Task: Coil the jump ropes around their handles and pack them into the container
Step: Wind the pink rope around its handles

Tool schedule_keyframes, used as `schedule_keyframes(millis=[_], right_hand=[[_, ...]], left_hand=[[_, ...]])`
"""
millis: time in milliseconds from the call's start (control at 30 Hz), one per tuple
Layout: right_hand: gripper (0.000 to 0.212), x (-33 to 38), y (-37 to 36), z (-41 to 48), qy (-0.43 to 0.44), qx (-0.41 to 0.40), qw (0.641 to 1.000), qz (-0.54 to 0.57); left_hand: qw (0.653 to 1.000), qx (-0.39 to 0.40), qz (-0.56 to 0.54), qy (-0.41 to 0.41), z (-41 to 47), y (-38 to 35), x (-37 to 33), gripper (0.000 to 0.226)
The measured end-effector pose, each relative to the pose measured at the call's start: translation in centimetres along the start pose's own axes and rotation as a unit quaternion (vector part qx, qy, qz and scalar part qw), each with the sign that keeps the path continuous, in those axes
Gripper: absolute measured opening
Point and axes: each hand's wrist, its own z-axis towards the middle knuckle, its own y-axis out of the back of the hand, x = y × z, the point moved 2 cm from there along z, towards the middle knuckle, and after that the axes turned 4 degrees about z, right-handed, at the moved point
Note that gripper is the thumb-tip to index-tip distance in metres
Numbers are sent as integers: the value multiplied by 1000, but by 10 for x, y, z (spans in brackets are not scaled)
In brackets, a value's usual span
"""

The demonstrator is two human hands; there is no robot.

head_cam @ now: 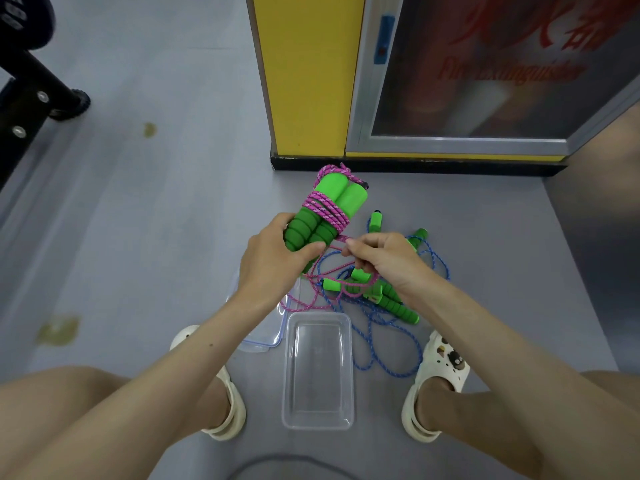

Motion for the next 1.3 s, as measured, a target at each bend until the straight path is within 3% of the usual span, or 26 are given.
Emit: schedule_keyframes(millis=[267,500,933,1100,1233,1300], right_hand=[[29,-1,-5,-1,0,42,999,-20],[22,2,-5,-5,1,77,995,-60],[25,5,-10,-8,-42,128,987,85],[22,4,-13,-8,-68,130,982,119],[59,3,-11,-2,-73,96,977,176],[68,-1,-7,3,-72,59,977,192]], left_hand=[[978,-54,177,-92,-12,-6,-11,45],[955,-106,218,-171,-18,-8,-12,45],[886,-156,334,-282,-16,-12,-8,45],[886,-146,323,-298,-15,-13,-8,51],[889,-92,297,-337,-18,-20,-6,68],[893,-56,271,-356,-21,-24,-5,67]])
